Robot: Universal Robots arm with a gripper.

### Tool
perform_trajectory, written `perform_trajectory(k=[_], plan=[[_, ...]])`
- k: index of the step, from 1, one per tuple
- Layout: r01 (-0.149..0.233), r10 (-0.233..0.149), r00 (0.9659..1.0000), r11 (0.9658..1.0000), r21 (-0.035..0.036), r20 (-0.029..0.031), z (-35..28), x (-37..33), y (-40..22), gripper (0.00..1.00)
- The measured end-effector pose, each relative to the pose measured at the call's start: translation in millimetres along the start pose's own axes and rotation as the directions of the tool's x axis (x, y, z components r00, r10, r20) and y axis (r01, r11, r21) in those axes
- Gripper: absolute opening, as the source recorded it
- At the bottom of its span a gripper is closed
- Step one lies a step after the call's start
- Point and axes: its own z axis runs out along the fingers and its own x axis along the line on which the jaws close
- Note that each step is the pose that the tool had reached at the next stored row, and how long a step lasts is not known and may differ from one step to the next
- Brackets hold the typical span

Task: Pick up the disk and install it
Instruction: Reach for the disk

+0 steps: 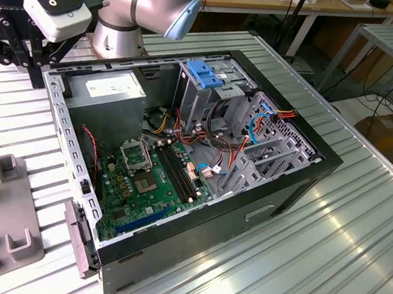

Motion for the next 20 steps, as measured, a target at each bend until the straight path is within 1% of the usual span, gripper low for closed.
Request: perform_trajectory(k=[6, 10, 14, 16, 20], plan=[[0.0, 0.0, 1.0, 1.0, 0.0, 0.0, -0.2, 7.5, -0.6, 0.1], [0.0, 0.0, 1.0, 1.0, 0.0, 0.0, -0.4, 16.5, -1.2, 0.1], [0.0, 0.0, 1.0, 1.0, 0.0, 0.0, -0.5, 21.2, -1.6, 0.1], [0.0, 0.0, 1.0, 1.0, 0.0, 0.0, -0.6, 25.0, -1.9, 0.1], [0.0, 0.0, 1.0, 1.0, 0.0, 0.0, -0.7, 30.1, -2.3, 0.1]])
